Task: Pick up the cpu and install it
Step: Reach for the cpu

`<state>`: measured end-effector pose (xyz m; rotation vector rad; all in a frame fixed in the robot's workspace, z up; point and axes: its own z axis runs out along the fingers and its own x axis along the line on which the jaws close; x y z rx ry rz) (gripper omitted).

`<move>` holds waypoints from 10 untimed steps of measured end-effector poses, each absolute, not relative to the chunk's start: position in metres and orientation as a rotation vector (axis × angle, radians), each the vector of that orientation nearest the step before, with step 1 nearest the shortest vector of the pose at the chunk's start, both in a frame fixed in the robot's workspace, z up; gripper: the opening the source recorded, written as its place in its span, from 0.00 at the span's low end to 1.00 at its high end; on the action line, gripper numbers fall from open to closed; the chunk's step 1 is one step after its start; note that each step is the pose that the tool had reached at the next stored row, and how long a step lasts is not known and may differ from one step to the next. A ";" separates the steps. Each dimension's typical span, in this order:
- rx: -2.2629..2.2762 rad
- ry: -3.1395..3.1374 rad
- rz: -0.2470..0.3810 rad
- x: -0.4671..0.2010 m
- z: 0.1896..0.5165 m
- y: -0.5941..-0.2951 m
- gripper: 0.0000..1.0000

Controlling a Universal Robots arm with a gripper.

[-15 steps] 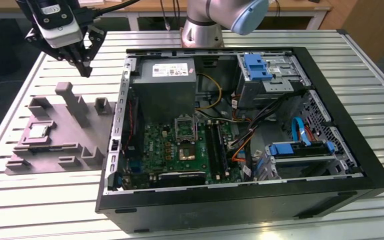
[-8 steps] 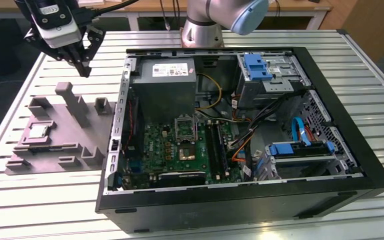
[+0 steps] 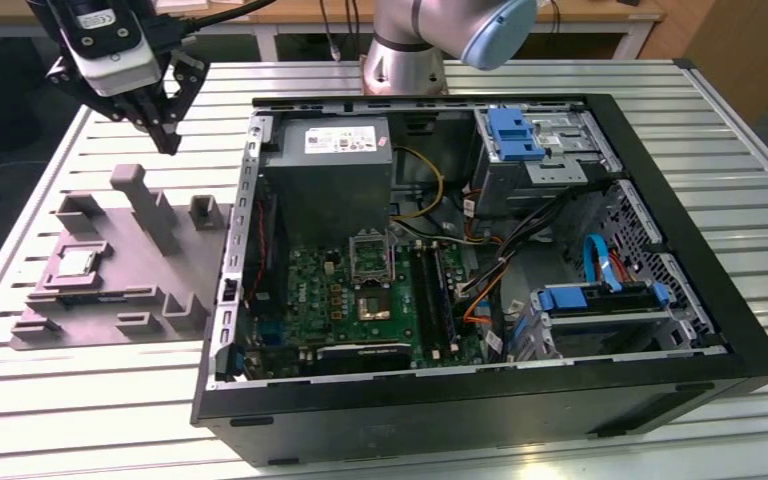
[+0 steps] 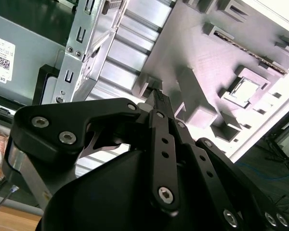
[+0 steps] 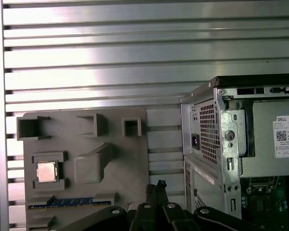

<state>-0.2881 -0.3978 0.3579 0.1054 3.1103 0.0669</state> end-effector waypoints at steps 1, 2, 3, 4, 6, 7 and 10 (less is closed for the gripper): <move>0.105 3.110 0.067 -0.288 0.358 -0.398 0.11; 0.105 3.110 0.067 -0.289 0.358 -0.398 0.11; 0.105 3.110 0.067 -0.290 0.358 -0.398 0.11; 0.105 3.110 0.067 -0.290 0.358 -0.398 0.11; 0.105 3.110 0.067 -0.291 0.358 -0.398 0.11; 0.105 3.110 0.067 -0.291 0.358 -0.398 0.11; 0.105 3.110 0.067 -0.293 0.358 -0.398 0.11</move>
